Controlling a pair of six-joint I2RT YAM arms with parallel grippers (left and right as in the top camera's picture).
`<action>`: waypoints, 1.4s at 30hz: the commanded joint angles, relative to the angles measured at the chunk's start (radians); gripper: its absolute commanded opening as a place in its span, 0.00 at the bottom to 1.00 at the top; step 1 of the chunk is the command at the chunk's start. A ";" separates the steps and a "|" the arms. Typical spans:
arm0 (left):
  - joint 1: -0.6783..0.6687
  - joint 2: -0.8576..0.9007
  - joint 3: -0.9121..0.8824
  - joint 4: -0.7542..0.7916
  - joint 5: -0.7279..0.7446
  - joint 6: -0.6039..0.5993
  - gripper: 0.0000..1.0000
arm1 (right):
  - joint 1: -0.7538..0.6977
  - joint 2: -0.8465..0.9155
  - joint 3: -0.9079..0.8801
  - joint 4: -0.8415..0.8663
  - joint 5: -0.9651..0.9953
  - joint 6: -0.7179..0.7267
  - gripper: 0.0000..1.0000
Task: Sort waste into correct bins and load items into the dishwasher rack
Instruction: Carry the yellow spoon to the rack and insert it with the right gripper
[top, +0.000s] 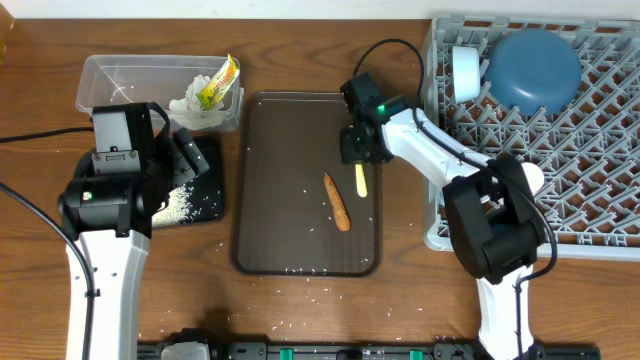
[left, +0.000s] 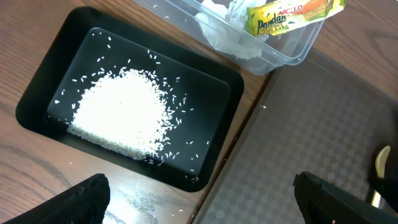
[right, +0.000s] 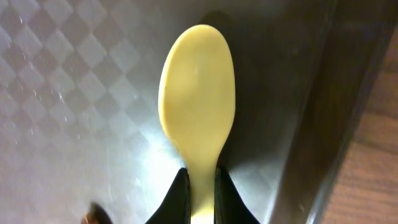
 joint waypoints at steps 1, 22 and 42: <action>0.005 0.003 0.013 0.000 -0.012 0.002 0.96 | -0.038 -0.127 0.034 -0.032 -0.011 -0.060 0.01; 0.005 0.003 0.013 0.000 -0.012 0.002 0.96 | -0.349 -0.335 0.027 -0.123 0.130 -0.321 0.04; 0.005 0.003 0.013 0.000 -0.012 0.002 0.96 | -0.305 -0.365 0.045 -0.140 -0.061 -0.292 0.61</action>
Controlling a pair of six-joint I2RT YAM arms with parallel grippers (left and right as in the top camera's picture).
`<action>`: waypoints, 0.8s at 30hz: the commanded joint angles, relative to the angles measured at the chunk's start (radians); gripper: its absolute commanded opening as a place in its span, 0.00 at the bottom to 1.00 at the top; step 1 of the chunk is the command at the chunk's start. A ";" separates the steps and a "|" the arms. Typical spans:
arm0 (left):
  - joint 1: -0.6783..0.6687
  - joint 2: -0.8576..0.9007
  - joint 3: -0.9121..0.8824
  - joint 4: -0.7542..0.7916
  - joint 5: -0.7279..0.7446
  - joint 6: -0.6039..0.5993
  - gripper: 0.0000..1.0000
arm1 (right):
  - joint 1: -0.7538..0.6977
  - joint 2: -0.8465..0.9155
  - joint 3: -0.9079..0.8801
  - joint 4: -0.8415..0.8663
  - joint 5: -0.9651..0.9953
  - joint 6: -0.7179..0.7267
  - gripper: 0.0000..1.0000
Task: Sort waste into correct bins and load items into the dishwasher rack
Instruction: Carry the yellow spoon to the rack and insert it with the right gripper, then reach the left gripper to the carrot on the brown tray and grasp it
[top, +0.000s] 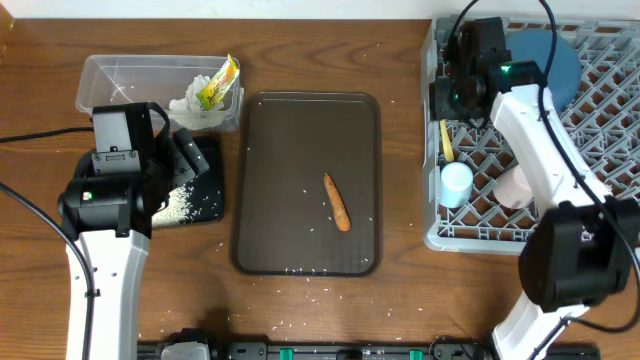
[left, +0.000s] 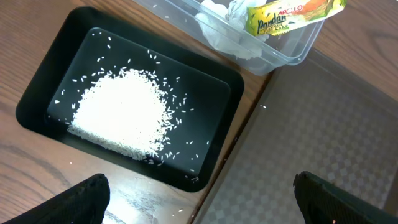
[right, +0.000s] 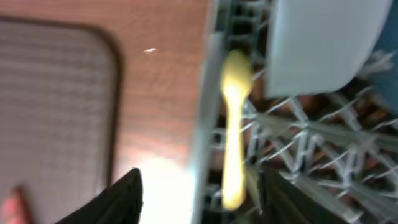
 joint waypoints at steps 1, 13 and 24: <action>0.005 0.004 0.013 0.000 -0.011 0.001 0.97 | 0.034 -0.102 0.017 -0.032 -0.082 0.041 0.64; -0.103 0.089 -0.028 0.154 0.288 -0.030 0.98 | -0.107 -0.266 0.017 -0.151 -0.082 0.058 0.81; -0.540 0.505 -0.028 0.278 0.032 -0.217 0.99 | -0.177 -0.285 0.015 -0.200 -0.077 0.067 0.85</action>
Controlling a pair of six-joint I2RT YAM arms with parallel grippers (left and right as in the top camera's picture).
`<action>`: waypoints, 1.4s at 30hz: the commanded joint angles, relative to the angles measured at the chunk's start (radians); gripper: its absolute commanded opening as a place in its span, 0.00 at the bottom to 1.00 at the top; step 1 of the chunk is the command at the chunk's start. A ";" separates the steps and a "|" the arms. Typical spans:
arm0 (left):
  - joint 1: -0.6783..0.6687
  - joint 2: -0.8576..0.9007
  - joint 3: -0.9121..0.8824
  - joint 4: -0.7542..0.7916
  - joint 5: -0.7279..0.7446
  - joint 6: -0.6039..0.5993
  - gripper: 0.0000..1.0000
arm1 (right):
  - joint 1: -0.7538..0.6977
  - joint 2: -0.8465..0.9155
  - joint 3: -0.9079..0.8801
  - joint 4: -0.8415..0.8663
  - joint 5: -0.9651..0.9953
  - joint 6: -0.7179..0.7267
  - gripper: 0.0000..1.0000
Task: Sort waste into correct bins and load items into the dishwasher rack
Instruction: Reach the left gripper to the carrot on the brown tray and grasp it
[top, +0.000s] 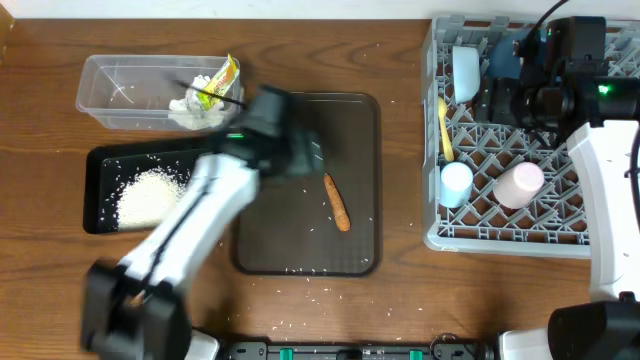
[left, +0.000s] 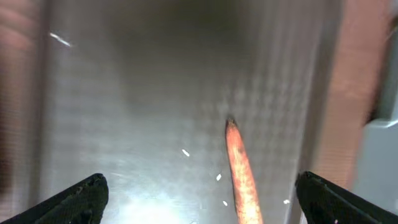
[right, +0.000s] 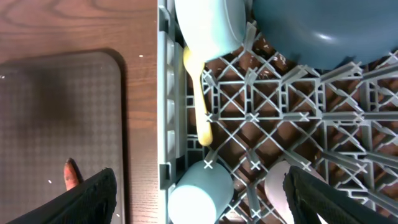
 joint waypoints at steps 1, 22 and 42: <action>-0.058 0.079 -0.018 0.020 -0.113 -0.079 0.99 | -0.004 -0.011 0.013 -0.006 0.000 0.014 0.85; -0.158 0.226 -0.018 0.063 -0.025 0.117 0.85 | -0.003 -0.011 0.012 -0.030 0.026 0.014 0.85; -0.171 0.305 -0.017 -0.097 0.053 0.332 0.77 | -0.003 -0.011 0.012 -0.036 0.029 0.014 0.85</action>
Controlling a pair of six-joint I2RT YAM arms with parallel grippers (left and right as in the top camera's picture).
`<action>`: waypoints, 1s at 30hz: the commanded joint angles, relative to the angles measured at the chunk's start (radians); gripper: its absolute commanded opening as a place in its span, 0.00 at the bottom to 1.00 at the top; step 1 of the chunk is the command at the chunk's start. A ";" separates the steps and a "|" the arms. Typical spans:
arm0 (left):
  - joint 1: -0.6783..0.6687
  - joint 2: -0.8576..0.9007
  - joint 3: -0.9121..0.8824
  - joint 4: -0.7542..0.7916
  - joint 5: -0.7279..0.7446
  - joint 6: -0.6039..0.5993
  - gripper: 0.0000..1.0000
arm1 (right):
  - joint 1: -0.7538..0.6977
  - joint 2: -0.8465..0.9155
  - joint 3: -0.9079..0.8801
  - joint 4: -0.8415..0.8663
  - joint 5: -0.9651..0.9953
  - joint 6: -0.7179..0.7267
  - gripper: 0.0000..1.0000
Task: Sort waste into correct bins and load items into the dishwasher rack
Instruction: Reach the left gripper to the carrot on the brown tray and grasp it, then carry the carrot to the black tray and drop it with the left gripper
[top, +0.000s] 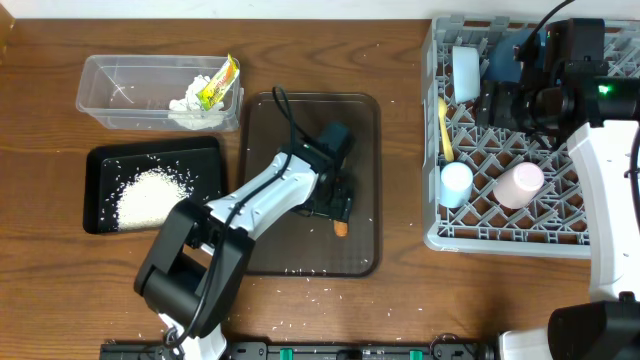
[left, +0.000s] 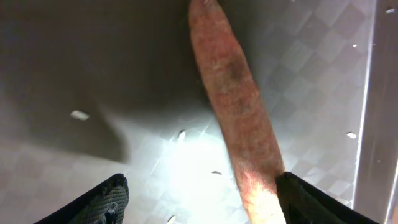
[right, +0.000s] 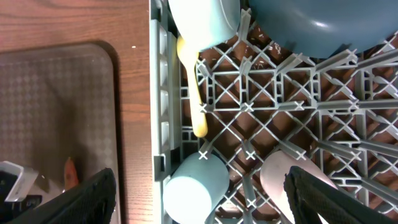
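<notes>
An orange carrot (left: 236, 93) lies on the brown tray (top: 290, 130); only its near tip (top: 341, 228) shows in the overhead view. My left gripper (left: 202, 211) is low over it and open, the carrot between the fingers and close to the right one (left: 311, 199). The yellow spoon (right: 193, 93) rests in the grey dishwasher rack (top: 600, 200) along its left edge. Above the rack hangs my right gripper (right: 205, 211), open and holding nothing.
The rack also holds a blue bowl (right: 311, 25), a pale mug (right: 205, 18), a light blue cup (right: 193, 190) and a pink cup (right: 292, 180). A clear bin of wrappers (top: 160, 90) and a black tray of rice (top: 150, 190) stand at left. Rice grains dot the table.
My left gripper has come down from above the tray to sit with its open fingers on either side of the carrot. The right gripper has barely shifted over the rack.
First my right gripper was shut on the yellow spoon on the brown tray, the left arm by the rice tray. Then the spoon lay in the rack and the right gripper was open. The left arm then hung over the carrot, and now straddles it.
</notes>
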 joint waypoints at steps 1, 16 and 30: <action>-0.007 0.078 -0.016 -0.037 -0.029 0.105 0.77 | -0.003 -0.011 0.012 -0.006 0.010 0.014 0.86; -0.007 0.079 0.030 -0.072 -0.029 0.195 0.54 | -0.003 -0.011 0.012 -0.015 0.010 0.014 0.86; 0.025 0.055 0.135 -0.187 -0.175 0.139 0.12 | -0.003 -0.011 0.012 -0.013 0.010 0.006 0.86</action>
